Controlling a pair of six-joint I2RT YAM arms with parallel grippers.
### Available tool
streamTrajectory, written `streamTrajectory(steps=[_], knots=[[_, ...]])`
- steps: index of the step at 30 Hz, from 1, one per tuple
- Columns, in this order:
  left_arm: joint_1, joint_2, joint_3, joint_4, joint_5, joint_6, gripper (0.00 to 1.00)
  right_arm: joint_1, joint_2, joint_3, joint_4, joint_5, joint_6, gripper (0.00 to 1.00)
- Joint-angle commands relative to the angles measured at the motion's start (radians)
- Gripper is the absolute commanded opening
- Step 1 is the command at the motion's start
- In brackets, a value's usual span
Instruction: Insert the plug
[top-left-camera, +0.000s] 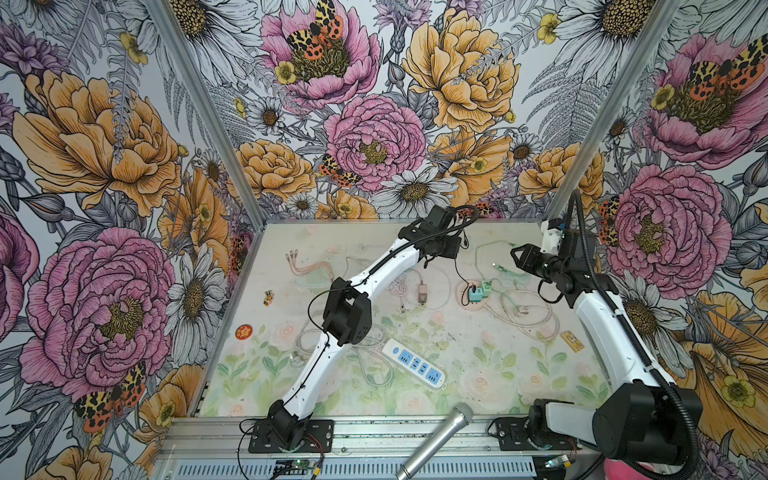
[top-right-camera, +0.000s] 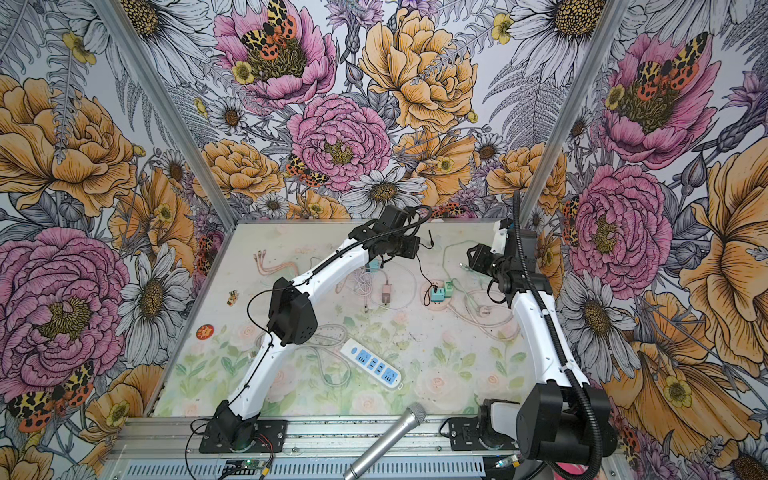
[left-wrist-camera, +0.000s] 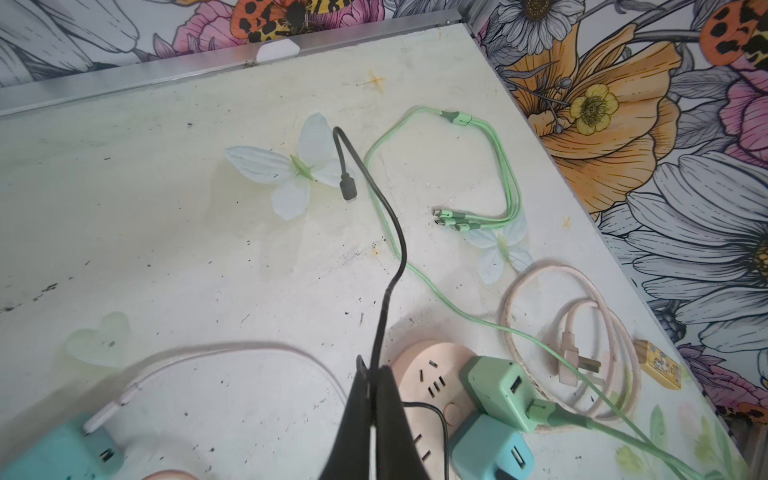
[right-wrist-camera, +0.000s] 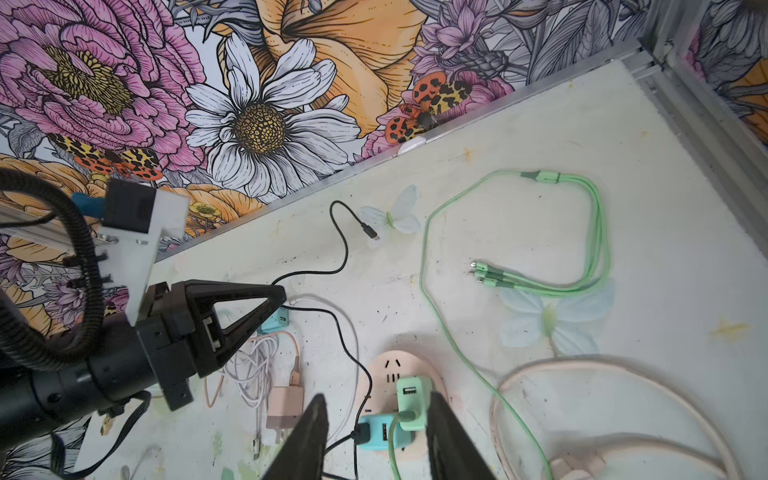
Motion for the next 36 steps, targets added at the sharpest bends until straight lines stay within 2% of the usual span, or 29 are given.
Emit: streamTrajectory(steps=[1,5,9,17,23,24,27,30,32,36], knots=[[0.013,0.038,0.059,0.043,0.093,0.020,0.00,0.016,0.020,0.038,0.012,0.003,0.012,0.40],[0.025,0.071,0.041,0.109,0.160,-0.010,0.00,0.026,0.037,0.042,0.012,0.011,0.012,0.40],[0.032,0.080,-0.003,0.142,0.156,-0.017,0.00,0.031,0.042,0.041,0.013,0.013,0.012,0.40],[0.066,0.108,-0.100,0.308,0.159,-0.134,0.00,0.046,0.059,0.042,0.013,0.013,0.013,0.40],[0.064,0.153,-0.087,0.378,0.222,-0.173,0.00,0.055,0.059,0.047,0.012,0.003,0.020,0.40],[0.057,0.152,-0.092,0.385,0.219,-0.173,0.06,0.056,0.058,0.050,0.013,-0.007,0.026,0.40],[0.046,0.148,-0.092,0.384,0.199,-0.173,0.13,0.064,0.047,0.055,0.016,-0.009,0.027,0.40],[0.046,0.114,-0.115,0.384,0.176,-0.174,0.29,0.065,0.036,0.049,0.016,-0.007,0.027,0.40],[0.046,0.061,-0.159,0.382,0.158,-0.152,0.37,0.068,0.026,0.044,0.016,-0.012,0.029,0.40],[0.048,-0.118,-0.324,0.381,0.068,-0.090,0.46,0.072,0.008,0.030,0.016,-0.007,0.027,0.40]])
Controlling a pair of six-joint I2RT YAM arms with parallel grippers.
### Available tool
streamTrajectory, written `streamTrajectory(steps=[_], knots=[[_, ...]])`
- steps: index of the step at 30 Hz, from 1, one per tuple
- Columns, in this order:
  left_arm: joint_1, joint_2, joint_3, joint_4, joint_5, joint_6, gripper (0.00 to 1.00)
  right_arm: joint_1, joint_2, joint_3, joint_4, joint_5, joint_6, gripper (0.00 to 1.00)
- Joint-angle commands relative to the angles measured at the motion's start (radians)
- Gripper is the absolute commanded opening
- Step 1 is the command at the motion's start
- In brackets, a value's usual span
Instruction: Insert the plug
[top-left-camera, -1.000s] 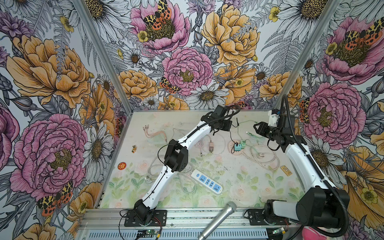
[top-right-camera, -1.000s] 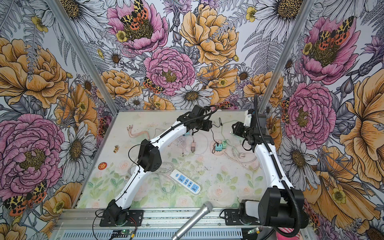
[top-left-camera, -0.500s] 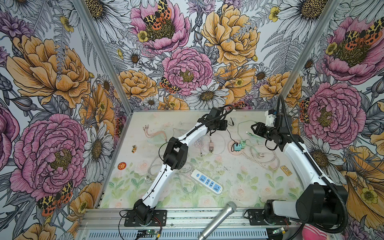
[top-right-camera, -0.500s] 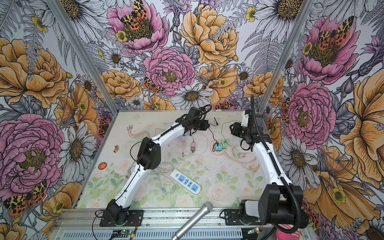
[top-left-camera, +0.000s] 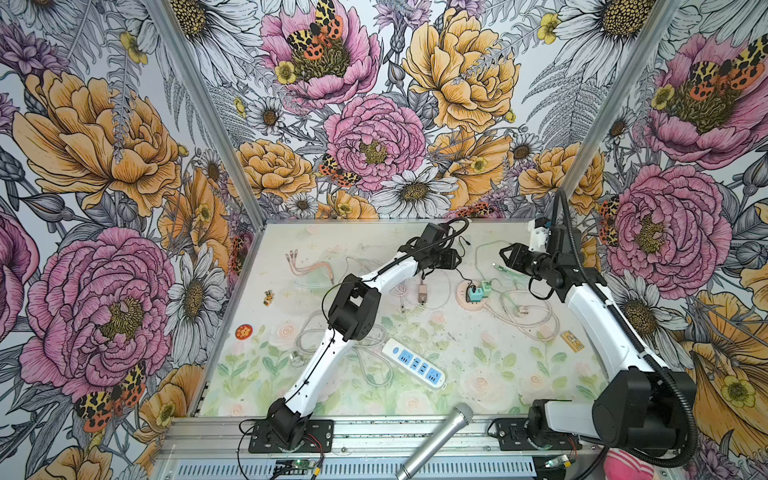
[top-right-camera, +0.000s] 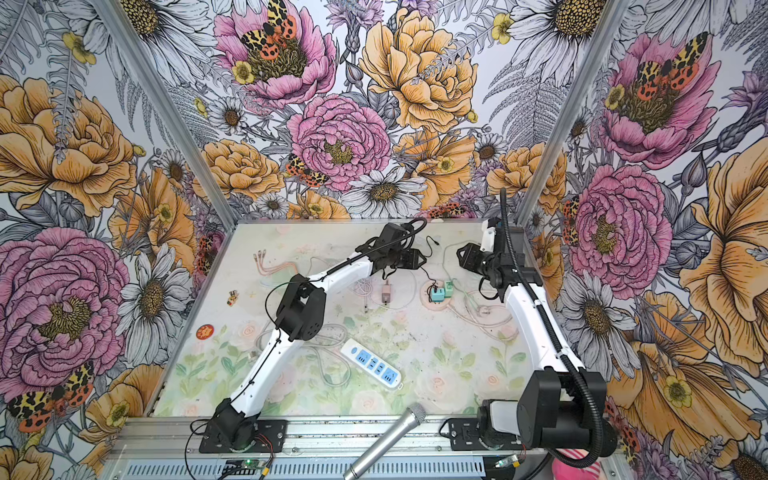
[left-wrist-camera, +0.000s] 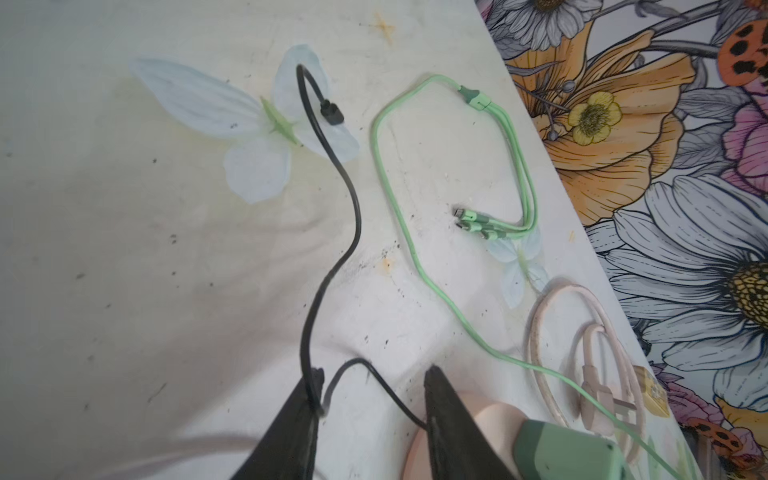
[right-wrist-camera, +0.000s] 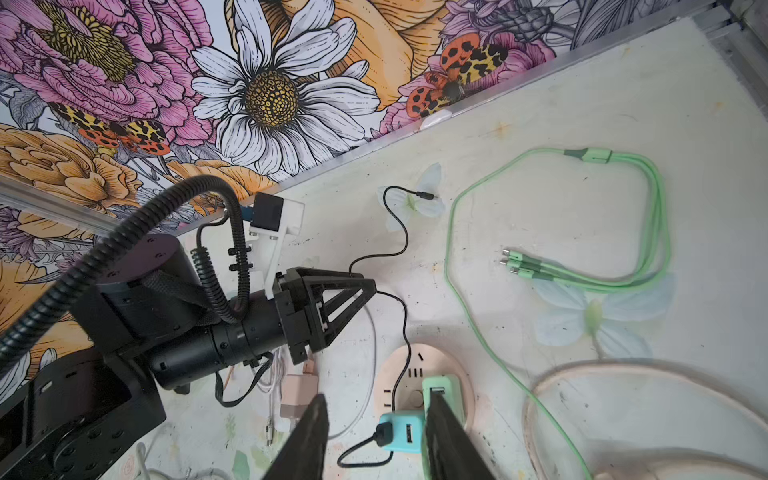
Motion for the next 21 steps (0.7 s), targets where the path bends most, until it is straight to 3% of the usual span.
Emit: streamTrajectory(steps=[1,6,14,21], knots=[[0.007,-0.222,-0.103,0.028,-0.082,0.065,0.47,0.010,-0.038,0.008,0.016,-0.001,0.006,0.41],[0.001,-0.491,-0.330,0.027,-0.134,0.144,0.50,0.023,-0.042,0.009,0.016,0.001,0.013,0.41],[-0.013,-0.940,-0.788,-0.007,-0.344,0.117,0.52,0.112,-0.037,0.021,0.014,0.040,0.013,0.41],[-0.014,-1.143,-1.044,-0.128,-0.469,0.048,0.50,0.215,0.008,0.043,0.014,0.076,0.011,0.41]])
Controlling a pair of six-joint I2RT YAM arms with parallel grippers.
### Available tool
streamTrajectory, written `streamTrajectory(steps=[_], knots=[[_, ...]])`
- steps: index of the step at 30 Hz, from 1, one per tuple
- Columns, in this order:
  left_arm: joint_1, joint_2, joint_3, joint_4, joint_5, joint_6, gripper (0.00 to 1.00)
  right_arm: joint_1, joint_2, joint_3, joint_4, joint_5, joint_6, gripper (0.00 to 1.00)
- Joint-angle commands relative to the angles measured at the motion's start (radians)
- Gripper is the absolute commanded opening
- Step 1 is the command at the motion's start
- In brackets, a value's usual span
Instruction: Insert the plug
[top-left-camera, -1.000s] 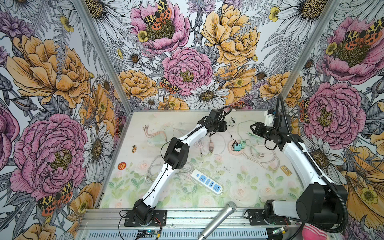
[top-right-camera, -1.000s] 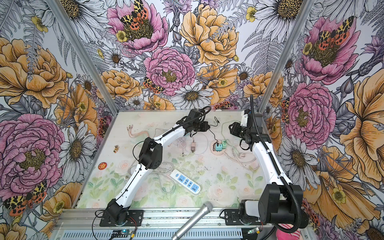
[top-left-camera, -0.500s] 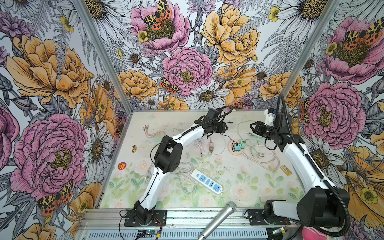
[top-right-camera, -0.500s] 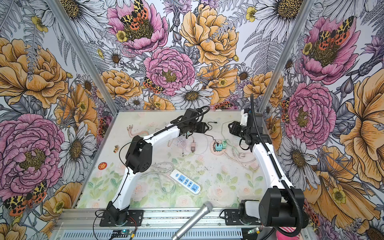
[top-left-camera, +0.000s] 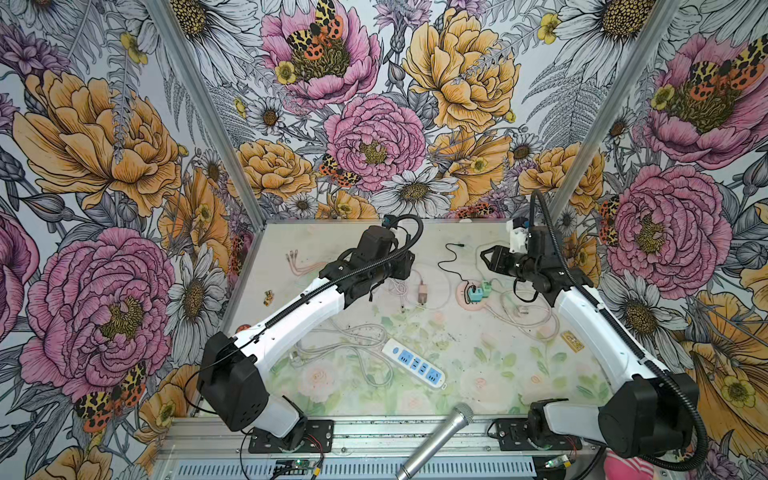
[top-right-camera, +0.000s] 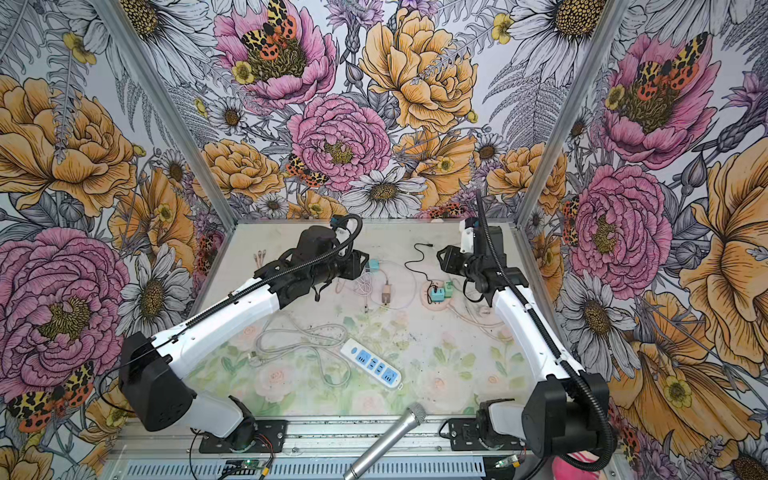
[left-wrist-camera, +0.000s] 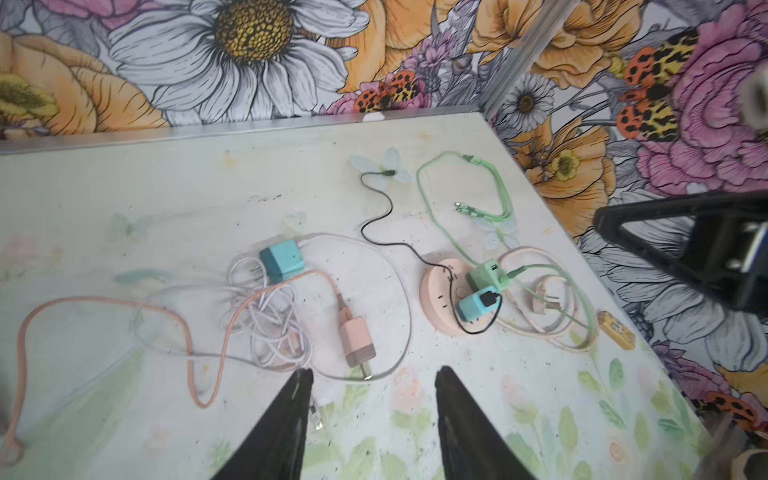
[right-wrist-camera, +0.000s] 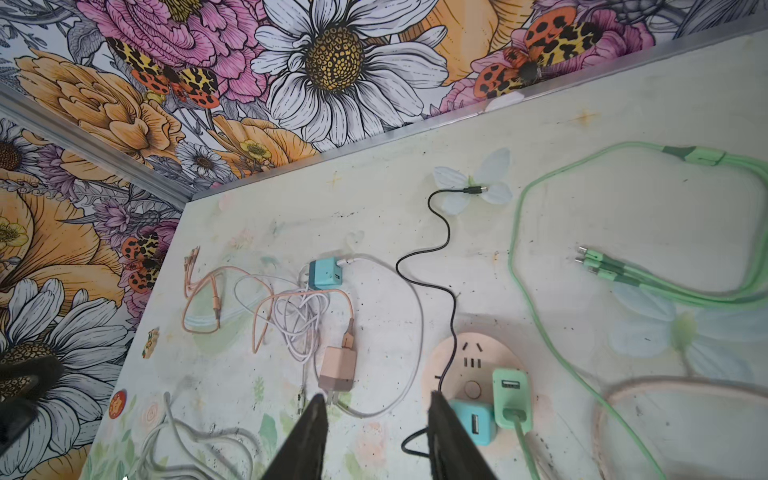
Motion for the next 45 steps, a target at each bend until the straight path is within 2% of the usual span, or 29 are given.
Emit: streamTrajectory(steps=[1,5,9,18,26,31,34,38,45], knots=[[-0.002,-0.054,-0.102,-0.082,-0.097,-0.044,0.50,0.048,0.031,0.041,0.014,0.032,0.007,0.41],[0.009,-0.079,-0.160,-0.088,-0.117,-0.084,0.50,0.098,0.061,0.046,0.014,0.042,0.008,0.41],[0.012,-0.040,-0.150,-0.090,-0.121,-0.090,0.49,0.139,0.090,0.049,0.014,0.044,0.007,0.41],[0.050,0.117,-0.036,-0.089,-0.120,-0.123,0.48,0.176,0.155,0.051,0.014,0.005,-0.023,0.42],[0.084,0.234,0.076,-0.090,-0.115,-0.040,0.48,0.176,0.211,0.081,0.014,-0.026,-0.053,0.42],[0.127,0.309,0.132,-0.088,-0.069,-0.057,0.45,0.180,0.252,0.101,0.014,-0.060,-0.047,0.42],[0.113,0.343,0.167,-0.088,-0.025,-0.059,0.45,0.183,0.262,0.106,0.014,-0.054,-0.048,0.42],[0.047,0.407,0.202,-0.082,-0.011,-0.039,0.47,0.179,0.264,0.107,0.012,-0.017,-0.051,0.42],[-0.025,0.412,0.150,-0.008,0.045,-0.063,0.49,0.125,0.270,0.110,0.011,-0.061,-0.023,0.43]])
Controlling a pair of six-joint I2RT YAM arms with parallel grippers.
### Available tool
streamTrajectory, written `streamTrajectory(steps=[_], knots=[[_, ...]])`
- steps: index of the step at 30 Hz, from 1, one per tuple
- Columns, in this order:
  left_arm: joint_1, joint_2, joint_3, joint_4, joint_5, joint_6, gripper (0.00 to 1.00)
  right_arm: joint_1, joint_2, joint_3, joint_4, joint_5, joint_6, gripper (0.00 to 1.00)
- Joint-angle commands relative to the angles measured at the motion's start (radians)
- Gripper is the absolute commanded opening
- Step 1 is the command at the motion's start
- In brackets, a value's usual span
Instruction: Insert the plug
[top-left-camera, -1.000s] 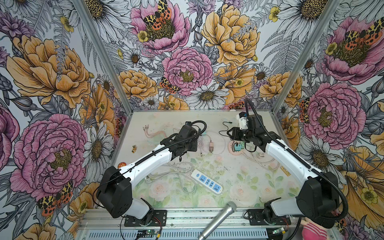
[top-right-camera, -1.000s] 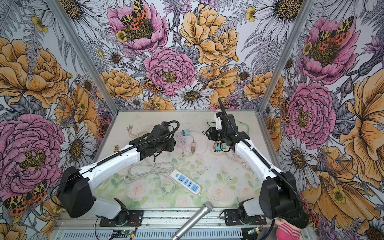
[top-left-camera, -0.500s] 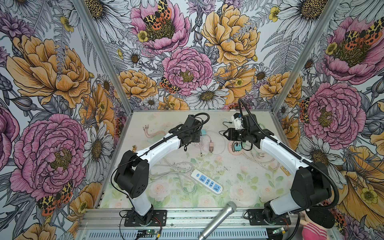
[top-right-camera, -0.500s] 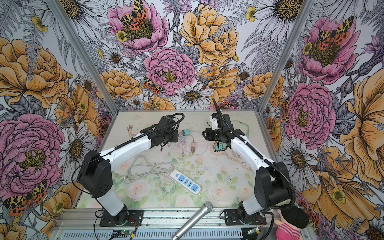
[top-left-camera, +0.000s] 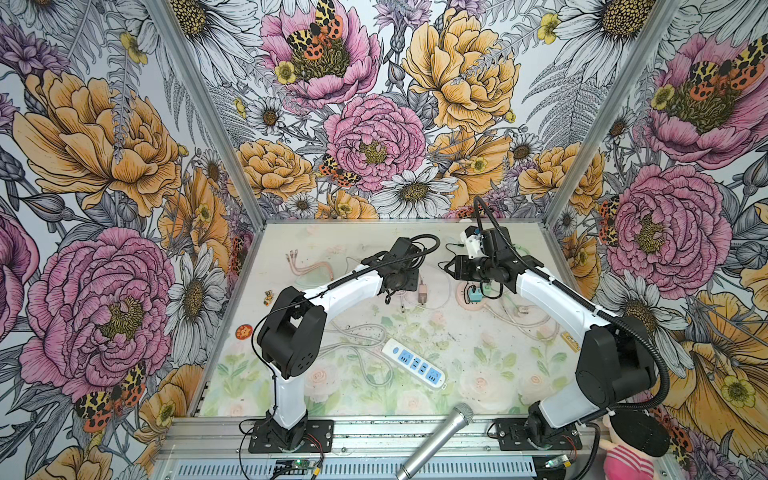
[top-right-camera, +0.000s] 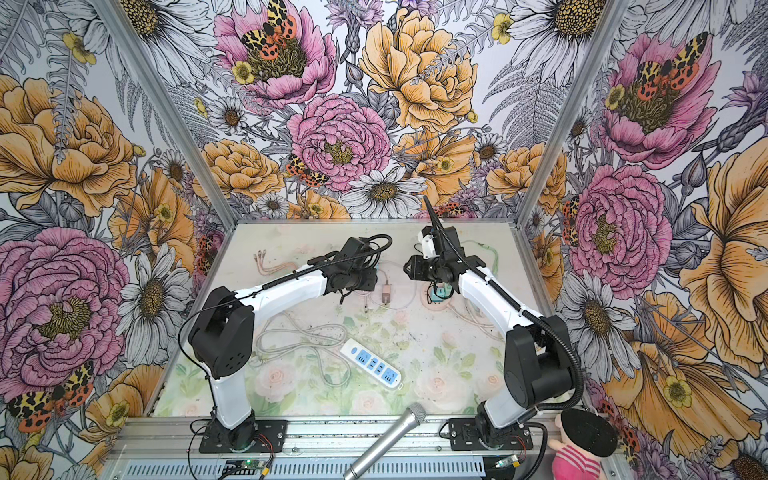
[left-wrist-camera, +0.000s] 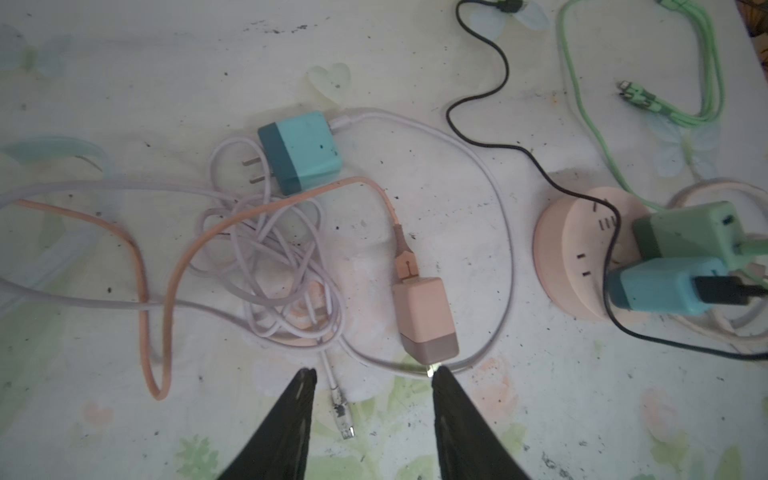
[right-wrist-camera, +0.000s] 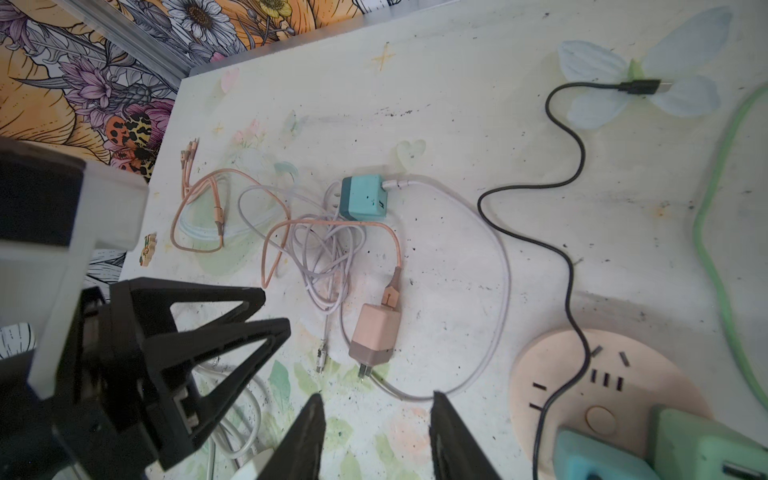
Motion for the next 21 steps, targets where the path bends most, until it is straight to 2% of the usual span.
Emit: streamTrajectory(steps=[1,10,21], knots=[[-0.017,-0.007,-0.027,0.063,0.046,-0.005,0.49,-0.024,0.002,0.026,0.012,-0.014,0.007,0.43],[-0.070,0.081,-0.006,0.098,0.066,-0.050,0.51,-0.028,-0.015,-0.003,0.012,-0.040,0.006,0.44],[-0.094,0.194,0.054,0.061,-0.014,-0.089,0.51,-0.037,-0.060,-0.034,0.012,-0.054,-0.002,0.45]])
